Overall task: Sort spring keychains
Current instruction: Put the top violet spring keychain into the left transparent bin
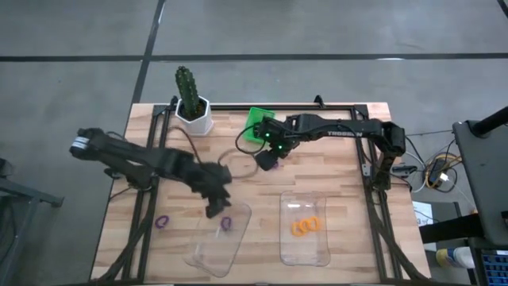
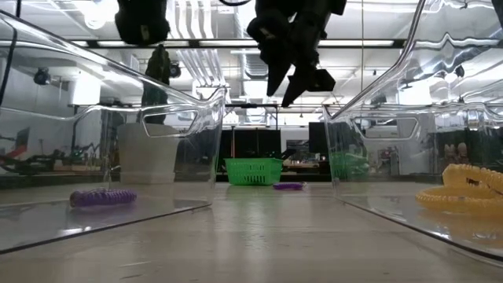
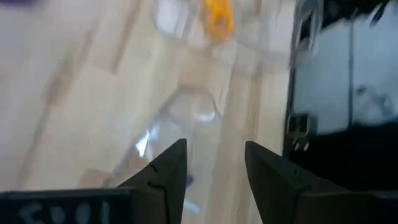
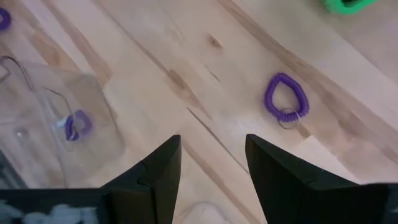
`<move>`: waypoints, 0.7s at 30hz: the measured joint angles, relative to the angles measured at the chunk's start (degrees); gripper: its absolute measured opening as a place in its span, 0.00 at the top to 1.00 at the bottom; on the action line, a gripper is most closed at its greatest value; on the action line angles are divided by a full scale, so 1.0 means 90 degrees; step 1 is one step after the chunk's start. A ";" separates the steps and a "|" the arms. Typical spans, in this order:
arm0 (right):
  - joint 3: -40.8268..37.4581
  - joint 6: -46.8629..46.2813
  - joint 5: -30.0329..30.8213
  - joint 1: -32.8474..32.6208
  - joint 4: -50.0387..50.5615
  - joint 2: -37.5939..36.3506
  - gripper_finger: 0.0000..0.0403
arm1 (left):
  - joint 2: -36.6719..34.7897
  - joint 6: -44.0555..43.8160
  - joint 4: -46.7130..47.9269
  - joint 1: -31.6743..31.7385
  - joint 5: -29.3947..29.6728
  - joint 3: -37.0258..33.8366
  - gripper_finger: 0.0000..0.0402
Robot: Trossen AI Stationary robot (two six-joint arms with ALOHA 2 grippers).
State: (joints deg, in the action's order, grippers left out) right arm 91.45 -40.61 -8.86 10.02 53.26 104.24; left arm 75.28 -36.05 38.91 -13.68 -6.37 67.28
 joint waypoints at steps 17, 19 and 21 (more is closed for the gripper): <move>-0.0005 0.0125 0.0002 0.0046 -0.0186 0.1479 0.58 | -0.1790 -0.0154 -0.0087 0.0766 0.0287 0.0116 0.62; 0.0014 0.0101 -0.0003 0.0083 -0.0181 0.1663 0.58 | -0.1883 -0.0154 -0.0087 0.0766 0.0400 0.0117 0.62; 0.0023 0.0103 -0.0002 0.0126 -0.0174 0.1775 0.59 | -0.1951 -0.0148 -0.0054 0.0766 0.0476 0.0113 0.62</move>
State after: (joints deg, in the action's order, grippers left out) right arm 91.66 -39.68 -8.88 11.15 51.70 120.22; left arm 57.72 -37.39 38.43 -6.79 -2.09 68.29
